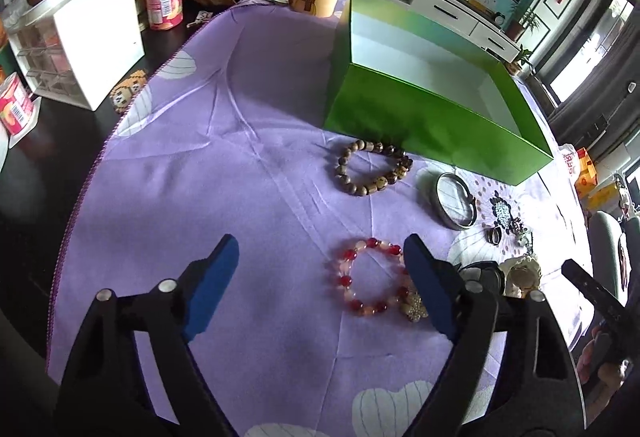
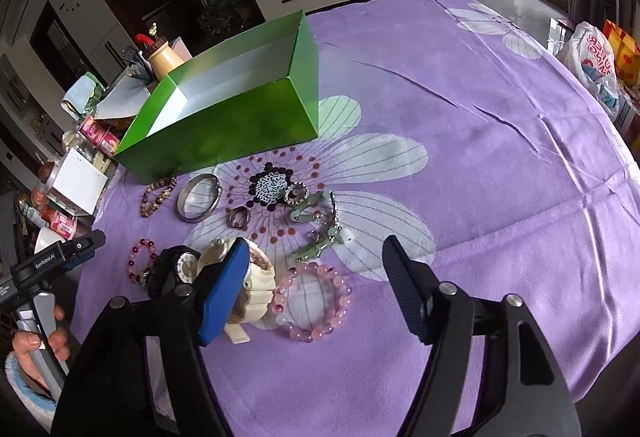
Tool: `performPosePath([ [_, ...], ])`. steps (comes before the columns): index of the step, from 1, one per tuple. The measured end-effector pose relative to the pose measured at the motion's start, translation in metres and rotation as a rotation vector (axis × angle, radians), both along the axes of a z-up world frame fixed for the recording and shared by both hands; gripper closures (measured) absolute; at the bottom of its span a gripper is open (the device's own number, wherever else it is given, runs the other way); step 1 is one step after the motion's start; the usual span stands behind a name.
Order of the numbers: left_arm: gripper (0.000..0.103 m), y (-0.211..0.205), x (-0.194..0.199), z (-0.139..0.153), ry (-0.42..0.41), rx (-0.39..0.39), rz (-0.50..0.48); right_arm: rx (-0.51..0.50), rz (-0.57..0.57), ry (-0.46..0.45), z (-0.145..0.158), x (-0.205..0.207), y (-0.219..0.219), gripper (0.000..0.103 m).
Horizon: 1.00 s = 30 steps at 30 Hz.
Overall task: Organize jewelry
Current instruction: 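Grasp the wooden bead bracelet with the left tool while the right tool grasps a small silver ring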
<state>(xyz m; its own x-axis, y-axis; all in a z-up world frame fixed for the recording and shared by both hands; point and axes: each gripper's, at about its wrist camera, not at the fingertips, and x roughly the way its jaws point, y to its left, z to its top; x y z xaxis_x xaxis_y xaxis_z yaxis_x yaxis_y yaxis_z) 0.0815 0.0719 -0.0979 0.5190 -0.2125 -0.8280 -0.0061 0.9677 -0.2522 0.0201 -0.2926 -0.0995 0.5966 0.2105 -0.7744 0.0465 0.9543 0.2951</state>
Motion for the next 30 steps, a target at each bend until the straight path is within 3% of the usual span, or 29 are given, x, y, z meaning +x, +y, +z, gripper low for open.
performPosePath([
  [7,0.027,-0.007,0.018,-0.002,-0.006,0.017,-0.007,-0.114,0.150,-0.034,-0.003,0.033,0.022,0.059],
  [13,0.030,-0.014,0.041,-0.007,-0.009,0.034,-0.016,-0.193,0.254,0.010,-0.020,0.063,0.036,0.062],
  [20,0.045,-0.027,0.068,-0.019,-0.008,0.112,-0.039,-0.245,0.333,0.037,-0.031,0.082,0.047,0.066],
  [23,0.049,-0.031,0.073,-0.024,-0.003,0.129,-0.054,-0.255,0.366,0.032,-0.031,0.083,0.052,0.070],
  [30,0.051,-0.049,0.076,-0.031,-0.030,0.252,-0.110,-0.221,0.377,0.028,-0.031,0.078,0.050,0.071],
])
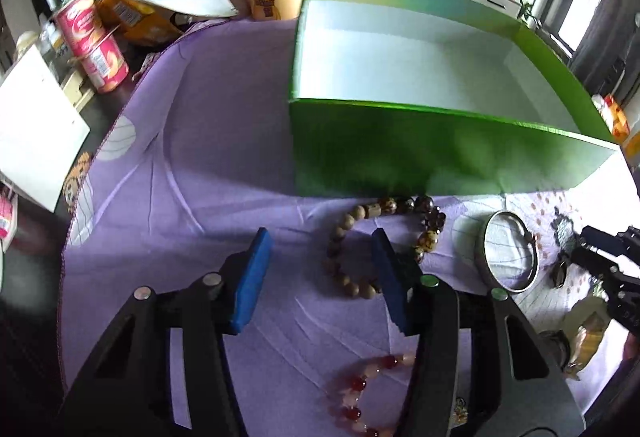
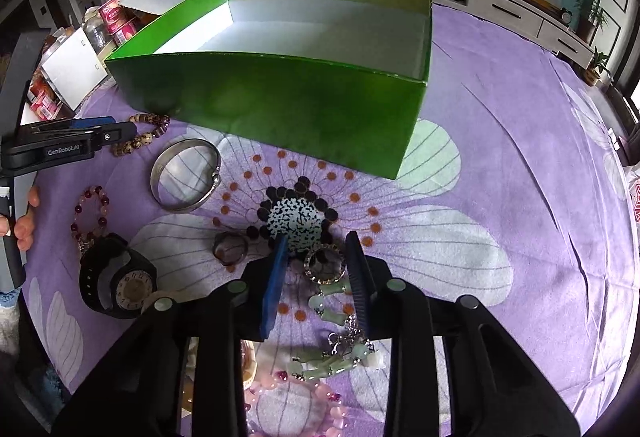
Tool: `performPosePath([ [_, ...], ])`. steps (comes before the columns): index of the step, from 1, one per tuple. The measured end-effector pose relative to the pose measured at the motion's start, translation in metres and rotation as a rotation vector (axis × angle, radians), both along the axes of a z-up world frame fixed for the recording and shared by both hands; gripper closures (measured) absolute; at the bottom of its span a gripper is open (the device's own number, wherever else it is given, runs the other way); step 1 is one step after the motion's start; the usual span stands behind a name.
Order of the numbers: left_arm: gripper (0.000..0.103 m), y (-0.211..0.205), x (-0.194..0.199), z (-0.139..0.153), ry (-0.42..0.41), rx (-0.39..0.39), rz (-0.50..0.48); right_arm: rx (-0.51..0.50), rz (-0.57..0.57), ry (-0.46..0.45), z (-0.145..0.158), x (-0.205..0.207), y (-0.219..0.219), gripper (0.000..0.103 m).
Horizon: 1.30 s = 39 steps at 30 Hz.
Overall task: Organize jewelry
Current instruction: 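Grasp the wooden bead bracelet with the left tool while the right tool grasps a small silver ring, then carry the bracelet and ring into the green box and open both tools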
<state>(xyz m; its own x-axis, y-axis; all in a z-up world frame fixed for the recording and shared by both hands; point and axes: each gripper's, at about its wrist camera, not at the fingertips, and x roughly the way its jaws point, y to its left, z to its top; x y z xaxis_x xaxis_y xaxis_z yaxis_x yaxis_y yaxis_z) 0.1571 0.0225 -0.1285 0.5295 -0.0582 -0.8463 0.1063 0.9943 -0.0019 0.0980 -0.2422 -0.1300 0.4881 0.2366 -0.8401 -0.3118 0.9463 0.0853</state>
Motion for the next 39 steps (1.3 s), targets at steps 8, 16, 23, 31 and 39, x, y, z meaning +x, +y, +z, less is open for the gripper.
performPosePath([
  [8,0.056,-0.005,0.004,-0.001,-0.011,0.008,-0.037,-0.028,-0.051,0.014,0.000,0.003,-0.002,0.071],
  [16,0.095,-0.015,-0.003,0.001,-0.018,-0.011,-0.070,-0.054,-0.103,-0.002,-0.001,0.000,-0.001,0.083],
  [23,0.096,-0.002,-0.004,0.002,0.000,-0.118,-0.045,0.161,-0.147,-0.056,0.022,-0.012,-0.025,0.083],
  [31,0.096,0.007,-0.018,0.035,-0.065,-0.187,-0.052,0.205,-0.126,-0.097,0.043,-0.025,-0.026,0.083],
  [39,0.096,0.002,-0.028,0.096,-0.177,-0.205,-0.098,0.237,-0.096,-0.169,0.079,-0.022,-0.017,0.083],
])
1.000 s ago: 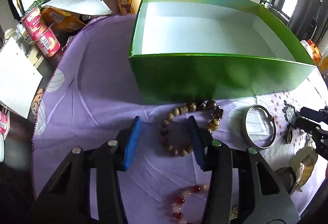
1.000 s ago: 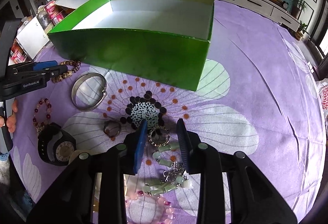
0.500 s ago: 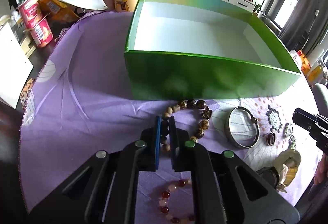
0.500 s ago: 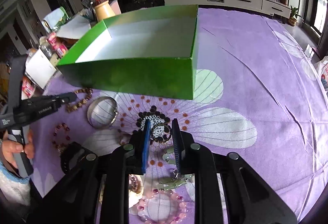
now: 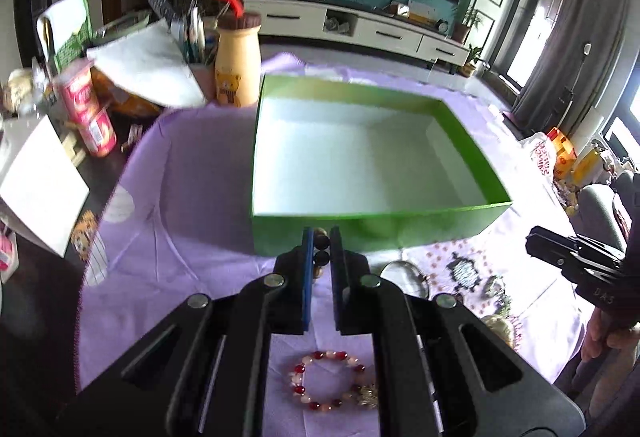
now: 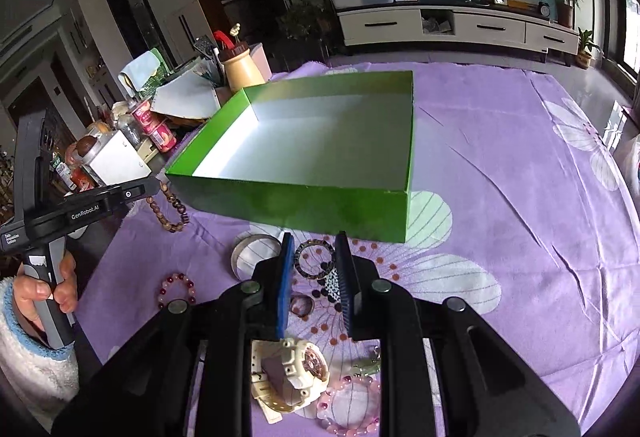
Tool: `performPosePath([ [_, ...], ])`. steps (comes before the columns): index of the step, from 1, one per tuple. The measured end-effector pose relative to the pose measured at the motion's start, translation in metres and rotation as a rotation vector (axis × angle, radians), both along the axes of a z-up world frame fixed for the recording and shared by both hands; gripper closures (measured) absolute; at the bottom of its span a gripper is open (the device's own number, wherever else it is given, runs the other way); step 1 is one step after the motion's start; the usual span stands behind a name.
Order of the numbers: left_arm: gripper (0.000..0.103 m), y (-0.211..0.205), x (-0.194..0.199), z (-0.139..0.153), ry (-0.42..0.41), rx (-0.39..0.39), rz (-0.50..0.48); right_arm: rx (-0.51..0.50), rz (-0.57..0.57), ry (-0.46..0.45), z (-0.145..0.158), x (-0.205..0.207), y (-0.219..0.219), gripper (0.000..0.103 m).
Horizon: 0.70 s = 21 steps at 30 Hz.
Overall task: Organize jewelry
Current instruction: 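Carry the bracelet and ring into the green box and open both tools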
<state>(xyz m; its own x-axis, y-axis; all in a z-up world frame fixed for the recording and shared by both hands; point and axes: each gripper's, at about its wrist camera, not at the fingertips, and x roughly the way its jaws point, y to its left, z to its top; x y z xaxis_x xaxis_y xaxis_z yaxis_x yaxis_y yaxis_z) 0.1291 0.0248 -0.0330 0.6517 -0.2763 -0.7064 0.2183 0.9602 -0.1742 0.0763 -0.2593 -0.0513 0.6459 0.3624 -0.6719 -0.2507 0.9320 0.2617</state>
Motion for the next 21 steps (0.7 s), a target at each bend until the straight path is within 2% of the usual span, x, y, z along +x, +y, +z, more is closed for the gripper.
performPosePath([
  [6,0.096,-0.004,0.013,0.040,-0.051,-0.029,-0.012,-0.009,-0.002,-0.050,0.022,0.020,0.005,0.083],
  [11,0.096,-0.018,0.040,0.062,-0.076,-0.022,-0.017,0.001,-0.015,-0.054,0.026,0.048,0.010,0.082],
  [16,0.096,-0.035,0.079,0.056,-0.025,0.008,-0.006,0.021,-0.021,-0.007,0.017,0.079,0.017,0.082],
  [21,0.095,-0.045,0.111,0.023,0.059,0.042,0.021,-0.016,-0.036,0.052,-0.005,0.100,0.029,0.082],
])
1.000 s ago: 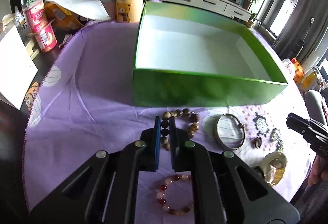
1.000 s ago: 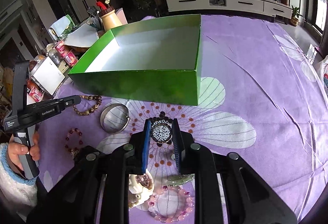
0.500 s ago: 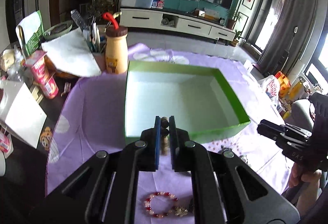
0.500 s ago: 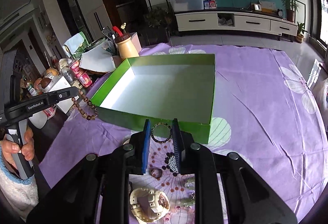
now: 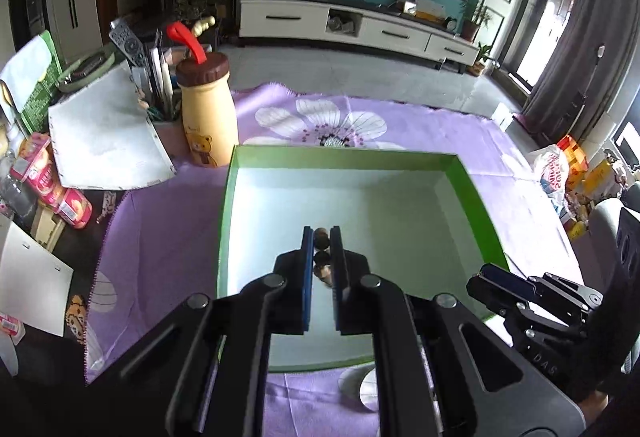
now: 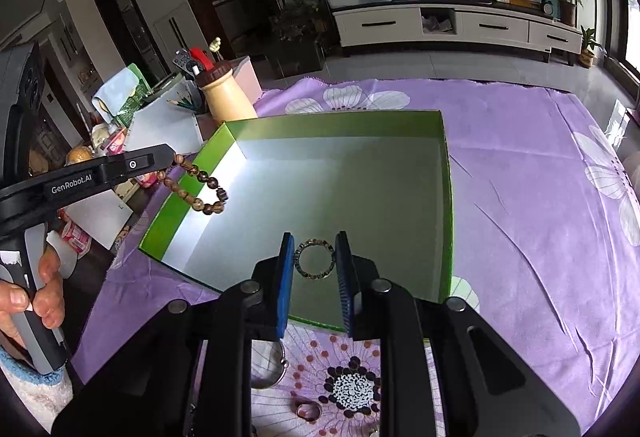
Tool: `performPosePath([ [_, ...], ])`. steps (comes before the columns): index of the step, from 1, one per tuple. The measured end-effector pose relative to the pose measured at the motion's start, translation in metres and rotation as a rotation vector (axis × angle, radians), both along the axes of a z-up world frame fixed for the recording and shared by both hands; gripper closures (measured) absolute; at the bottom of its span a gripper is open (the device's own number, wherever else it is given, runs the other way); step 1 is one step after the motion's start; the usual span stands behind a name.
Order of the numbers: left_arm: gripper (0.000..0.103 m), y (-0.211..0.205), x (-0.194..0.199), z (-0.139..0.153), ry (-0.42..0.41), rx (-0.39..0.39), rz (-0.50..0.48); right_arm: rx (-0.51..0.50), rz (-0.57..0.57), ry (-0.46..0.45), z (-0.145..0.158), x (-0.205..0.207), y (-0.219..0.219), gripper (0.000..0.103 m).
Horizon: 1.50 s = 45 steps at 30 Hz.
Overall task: Organize jewelry
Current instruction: 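Carry the bracelet and ring into the green box and open both tools, then grasp the silver bangle with the left tool while the right tool grasps a thin dark ring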
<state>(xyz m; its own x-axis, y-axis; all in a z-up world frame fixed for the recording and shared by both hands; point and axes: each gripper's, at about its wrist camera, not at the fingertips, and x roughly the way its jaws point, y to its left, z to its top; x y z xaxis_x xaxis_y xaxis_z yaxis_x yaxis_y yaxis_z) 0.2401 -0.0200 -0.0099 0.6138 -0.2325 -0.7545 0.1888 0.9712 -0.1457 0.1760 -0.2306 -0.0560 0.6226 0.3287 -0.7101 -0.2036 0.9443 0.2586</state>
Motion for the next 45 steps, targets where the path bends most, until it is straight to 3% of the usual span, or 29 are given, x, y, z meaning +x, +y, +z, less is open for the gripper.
performPosePath([
  [2,0.094,-0.003,0.006,-0.010,0.026,0.008,0.008,-0.010,-0.006,0.017,-0.007,0.003,0.003,0.079],
  [4,0.085,-0.003,0.008,-0.019,0.043,0.012,0.012,-0.013,-0.008,0.021,-0.011,0.002,0.003,0.073],
  [6,0.064,-0.004,0.006,-0.023,0.043,0.019,0.011,-0.006,-0.006,0.023,-0.013,-0.001,0.001,0.071],
  [8,0.054,-0.003,0.000,-0.025,0.038,0.025,0.010,0.004,-0.008,0.022,-0.013,-0.007,-0.004,0.070],
  [11,0.049,0.002,-0.012,-0.027,0.033,0.031,0.007,0.015,-0.004,0.011,-0.011,-0.020,-0.011,0.069],
  [15,0.034,0.009,-0.039,-0.027,0.018,0.002,-0.002,0.013,0.037,-0.012,-0.010,-0.042,-0.017,0.063],
  [16,0.034,0.012,-0.047,-0.027,0.017,-0.013,-0.008,0.009,0.054,-0.012,-0.009,-0.049,-0.019,0.059],
  [21,0.032,0.022,-0.080,-0.033,0.028,-0.060,-0.023,-0.035,0.097,0.015,-0.013,-0.077,-0.021,0.059],
  [28,0.032,0.024,-0.103,-0.057,0.098,-0.048,-0.036,-0.115,0.131,0.087,-0.032,-0.095,-0.019,0.059],
  [36,0.032,0.009,-0.107,-0.094,0.198,0.008,-0.050,-0.159,0.180,0.164,-0.053,-0.088,0.001,0.059],
  [45,0.034,-0.014,-0.093,-0.109,0.217,0.059,-0.084,-0.257,0.252,0.239,-0.063,-0.076,0.034,0.065],
])
